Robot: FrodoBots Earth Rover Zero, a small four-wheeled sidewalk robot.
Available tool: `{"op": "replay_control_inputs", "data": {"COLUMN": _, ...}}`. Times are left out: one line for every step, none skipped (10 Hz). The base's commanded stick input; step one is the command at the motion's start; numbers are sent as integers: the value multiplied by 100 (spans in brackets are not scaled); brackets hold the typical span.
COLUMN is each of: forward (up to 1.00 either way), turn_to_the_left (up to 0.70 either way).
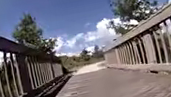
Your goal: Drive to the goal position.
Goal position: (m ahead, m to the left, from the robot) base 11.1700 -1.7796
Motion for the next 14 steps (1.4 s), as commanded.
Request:
{"op": "replay_control_inputs", "data": {"forward": 45, "turn_to_the_left": 2}}
{"op": "replay_control_inputs", "data": {"forward": 45, "turn_to_the_left": 2}}
{"op": "replay_control_inputs", "data": {"forward": 45, "turn_to_the_left": 2}}
{"op": "replay_control_inputs", "data": {"forward": 45, "turn_to_the_left": 2}}
{"op": "replay_control_inputs", "data": {"forward": 45, "turn_to_the_left": 2}}
{"op": "replay_control_inputs", "data": {"forward": 45, "turn_to_the_left": 2}}
{"op": "replay_control_inputs", "data": {"forward": 45, "turn_to_the_left": 2}}
{"op": "replay_control_inputs", "data": {"forward": 45, "turn_to_the_left": 2}}
{"op": "replay_control_inputs", "data": {"forward": 45, "turn_to_the_left": 2}}
{"op": "replay_control_inputs", "data": {"forward": 45, "turn_to_the_left": 2}}
{"op": "replay_control_inputs", "data": {"forward": 45, "turn_to_the_left": 2}}
{"op": "replay_control_inputs", "data": {"forward": 45, "turn_to_the_left": 2}}
{"op": "replay_control_inputs", "data": {"forward": 45, "turn_to_the_left": 2}}
{"op": "replay_control_inputs", "data": {"forward": 45, "turn_to_the_left": 2}}
